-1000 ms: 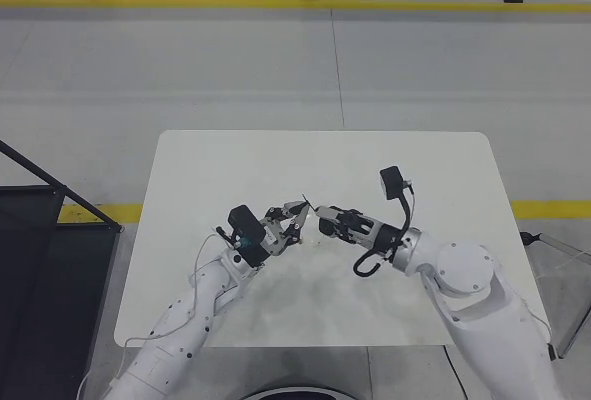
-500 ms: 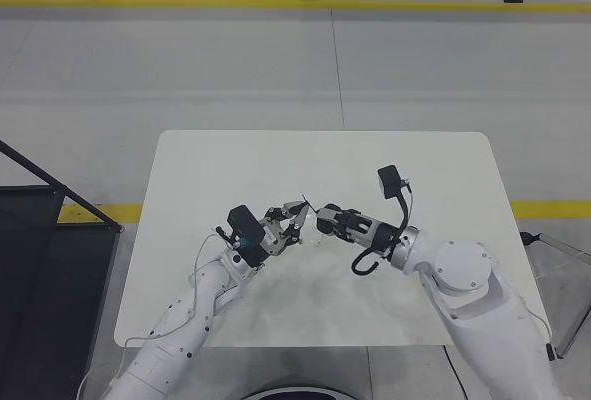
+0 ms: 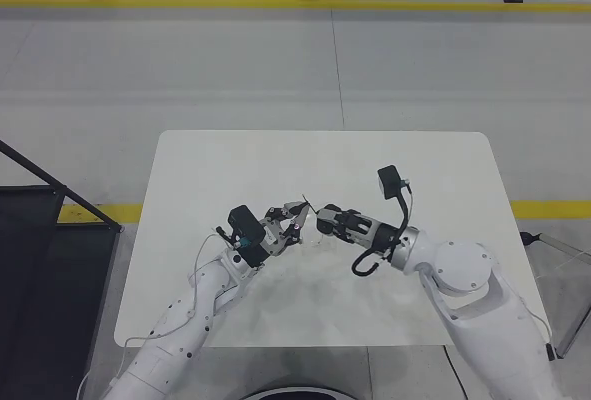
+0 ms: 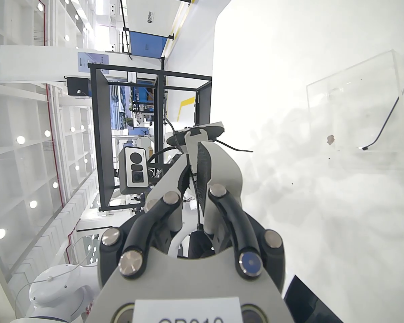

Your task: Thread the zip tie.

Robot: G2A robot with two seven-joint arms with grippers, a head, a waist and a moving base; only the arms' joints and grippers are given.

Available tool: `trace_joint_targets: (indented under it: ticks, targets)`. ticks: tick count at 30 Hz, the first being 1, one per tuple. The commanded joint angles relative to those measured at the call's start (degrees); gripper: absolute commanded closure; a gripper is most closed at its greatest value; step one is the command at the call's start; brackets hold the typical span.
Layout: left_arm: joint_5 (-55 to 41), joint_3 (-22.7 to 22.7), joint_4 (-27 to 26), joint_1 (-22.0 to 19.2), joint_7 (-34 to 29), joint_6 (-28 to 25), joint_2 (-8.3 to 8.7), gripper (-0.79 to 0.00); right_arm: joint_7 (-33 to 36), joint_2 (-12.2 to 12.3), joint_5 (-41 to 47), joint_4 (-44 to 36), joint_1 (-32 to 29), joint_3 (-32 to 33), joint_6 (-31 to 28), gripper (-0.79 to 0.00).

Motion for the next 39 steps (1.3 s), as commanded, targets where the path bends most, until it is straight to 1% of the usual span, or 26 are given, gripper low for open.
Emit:
trace_joint_targets:
  ticks: [1,3,4,25,34,39]
  targets:
    - [0.00,-0.01,-0.01,0.00,0.00,-0.01,0.00,0.000,0.02,-0.03,0.02,0.10,0.13,-0.05,0.19,-0.077]
    - [0.00,-0.02,-0.02,0.02,0.00,-0.01,0.01,0.000,0.07,-0.04,-0.03,0.15,0.23,-0.10,0.26,-0.040]
    - [0.01,-0.03,-0.02,0.02,0.01,-0.02,0.01,0.000,0.11,-0.05,-0.07,0.16,0.28,-0.13,0.29,0.000]
    - [1.33,0.25,0.03,-0.19,0.30,-0.94,0.15,0.000,-0.11,-0.13,0.14,-0.51,-0.16,0.27,-0.81,0.000]
    - [2.41,0.44,-0.01,-0.24,0.52,-1.69,0.30,0.000,-0.32,-0.10,0.99,-0.91,-1.02,1.09,-2.87,0.000]
    - [2.98,0.56,0.00,-0.21,0.76,-1.82,0.37,0.000,0.07,-0.08,0.36,-0.65,-0.74,0.91,-1.32,0.000]
